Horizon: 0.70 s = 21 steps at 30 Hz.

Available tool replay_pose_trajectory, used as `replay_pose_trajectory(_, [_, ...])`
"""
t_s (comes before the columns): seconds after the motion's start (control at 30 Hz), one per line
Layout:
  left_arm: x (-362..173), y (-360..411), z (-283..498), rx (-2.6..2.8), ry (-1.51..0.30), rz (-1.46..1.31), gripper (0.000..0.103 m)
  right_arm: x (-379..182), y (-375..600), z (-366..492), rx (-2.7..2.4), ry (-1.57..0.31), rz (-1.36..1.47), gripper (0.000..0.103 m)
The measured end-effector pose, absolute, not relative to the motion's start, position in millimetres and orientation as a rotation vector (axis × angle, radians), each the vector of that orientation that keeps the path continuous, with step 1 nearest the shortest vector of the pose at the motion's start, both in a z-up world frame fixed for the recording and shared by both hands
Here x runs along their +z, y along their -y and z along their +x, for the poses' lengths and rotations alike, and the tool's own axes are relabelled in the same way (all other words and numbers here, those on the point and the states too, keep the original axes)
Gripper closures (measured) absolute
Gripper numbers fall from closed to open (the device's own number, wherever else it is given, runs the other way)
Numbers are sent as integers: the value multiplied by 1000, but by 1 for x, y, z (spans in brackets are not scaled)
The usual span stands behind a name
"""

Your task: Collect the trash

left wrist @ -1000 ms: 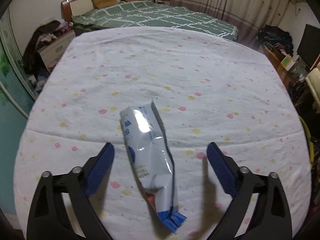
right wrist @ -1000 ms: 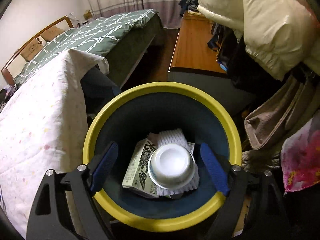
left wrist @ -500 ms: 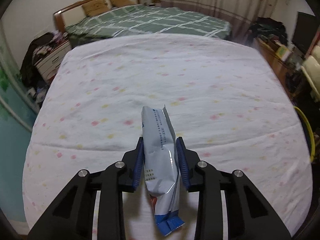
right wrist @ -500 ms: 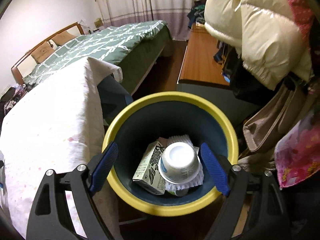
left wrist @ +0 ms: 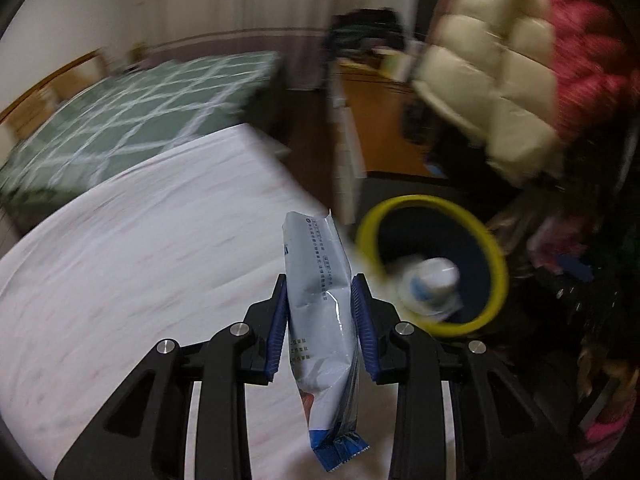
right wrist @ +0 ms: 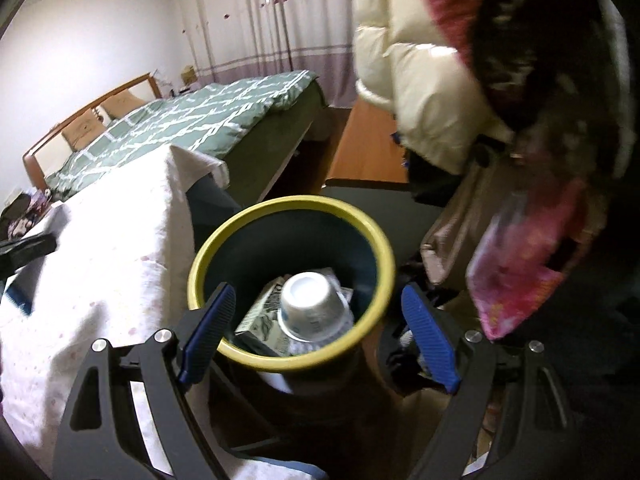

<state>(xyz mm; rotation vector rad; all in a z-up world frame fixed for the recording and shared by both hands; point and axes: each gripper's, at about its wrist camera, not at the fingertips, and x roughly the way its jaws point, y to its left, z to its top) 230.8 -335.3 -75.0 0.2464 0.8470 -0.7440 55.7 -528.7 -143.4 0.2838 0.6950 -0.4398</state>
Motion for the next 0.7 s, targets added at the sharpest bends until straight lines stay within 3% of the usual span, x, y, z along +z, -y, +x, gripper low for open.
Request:
replay_pose_trajectory(0.23, [-104,458,219,-910,-944,312,71,-146,545,33,-462,-695,300,22])
replay_pose_trajectory(0.27, [-110,473,221,-914,-953,323,64,-147,546,30,-462,-697,304,22])
replay_pose_trajectory(0.37, [-128,497,225,-903,-978,345,63,-150,548,26,-456,-702,314,22])
replay_pose_trajectory(0.47, [-142,510,233,-886,-995,347,39,-151,550,24,-454,-704,322,22])
replay_pose_trajectory(0.63, [-140,503,238,-857,-979,338,39,-150,547,22,-445,-704,329,22])
replay_pose_trajectory(0.7, [-122,483,233,-838,-933,317,33,-150,543,23,-436,-708,326,22])
